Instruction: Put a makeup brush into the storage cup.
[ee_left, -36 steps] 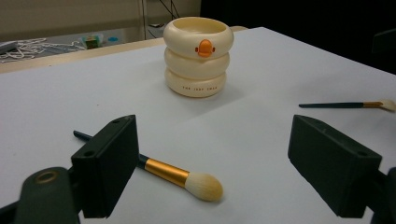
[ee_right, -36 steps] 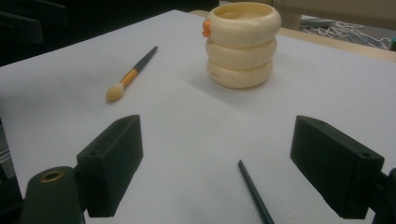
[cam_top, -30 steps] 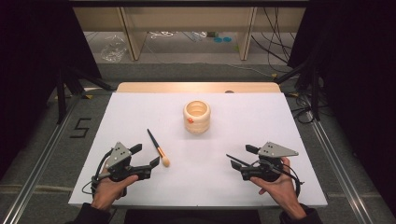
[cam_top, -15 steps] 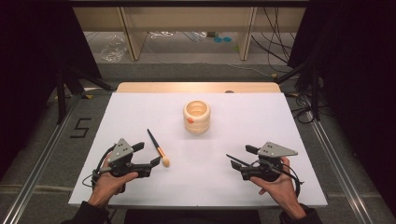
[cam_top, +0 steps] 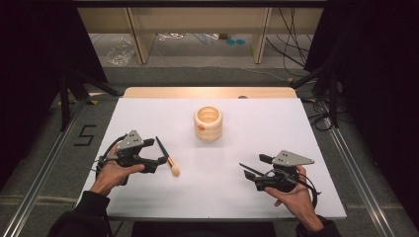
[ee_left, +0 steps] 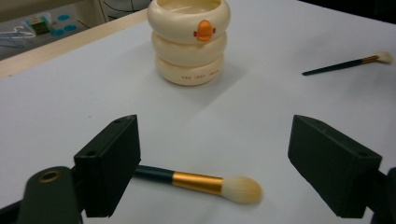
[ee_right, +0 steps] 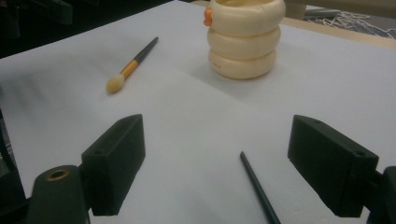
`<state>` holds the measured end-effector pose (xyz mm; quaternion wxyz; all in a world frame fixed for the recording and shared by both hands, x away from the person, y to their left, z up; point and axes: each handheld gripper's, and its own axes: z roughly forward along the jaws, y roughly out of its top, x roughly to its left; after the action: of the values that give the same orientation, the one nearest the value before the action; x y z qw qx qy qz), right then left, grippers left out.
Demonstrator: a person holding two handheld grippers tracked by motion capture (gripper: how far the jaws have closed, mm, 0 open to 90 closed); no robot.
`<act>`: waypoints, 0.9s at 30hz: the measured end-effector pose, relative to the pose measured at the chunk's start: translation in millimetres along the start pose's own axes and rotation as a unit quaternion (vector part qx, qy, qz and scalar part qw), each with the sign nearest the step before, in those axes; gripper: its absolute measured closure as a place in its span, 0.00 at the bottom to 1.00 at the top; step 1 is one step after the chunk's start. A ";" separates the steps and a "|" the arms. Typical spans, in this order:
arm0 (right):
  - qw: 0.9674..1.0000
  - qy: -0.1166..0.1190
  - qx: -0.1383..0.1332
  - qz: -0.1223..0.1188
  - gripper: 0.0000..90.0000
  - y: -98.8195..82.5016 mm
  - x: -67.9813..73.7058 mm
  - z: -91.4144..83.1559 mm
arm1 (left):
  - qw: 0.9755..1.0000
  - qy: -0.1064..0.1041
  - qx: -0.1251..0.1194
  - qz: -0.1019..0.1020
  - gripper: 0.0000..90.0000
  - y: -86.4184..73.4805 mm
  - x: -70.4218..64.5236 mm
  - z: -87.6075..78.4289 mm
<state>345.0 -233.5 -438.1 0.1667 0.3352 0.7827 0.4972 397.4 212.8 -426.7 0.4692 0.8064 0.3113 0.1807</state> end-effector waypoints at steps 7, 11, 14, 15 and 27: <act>1.000 0.001 -0.002 -0.002 0.23 -0.2 0.3 0.9 | 0.999 -0.027 0.017 0.018 0.20 3.7 12.8 13.0; 1.000 0.004 -0.005 0.001 0.23 -1.0 -0.3 2.4 | 0.998 -0.037 0.036 0.040 0.20 6.3 15.0 19.3; 1.000 -0.001 0.000 -0.003 0.23 -1.2 -1.3 1.8 | 0.994 -0.052 0.065 0.064 0.20 10.7 18.8 28.7; 1.000 -0.001 0.000 -0.003 0.23 -1.2 -1.3 1.8 | 0.994 -0.052 0.065 0.064 0.20 10.7 18.8 28.7; 1.000 0.008 0.013 -0.005 0.23 -1.3 0.5 3.0 | 0.981 -0.105 0.135 0.091 0.24 8.4 37.4 57.7</act>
<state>346.0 -231.5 -440.5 0.1586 0.3288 0.7922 0.4891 461.6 197.7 -447.9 0.3678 0.9016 0.2076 0.0935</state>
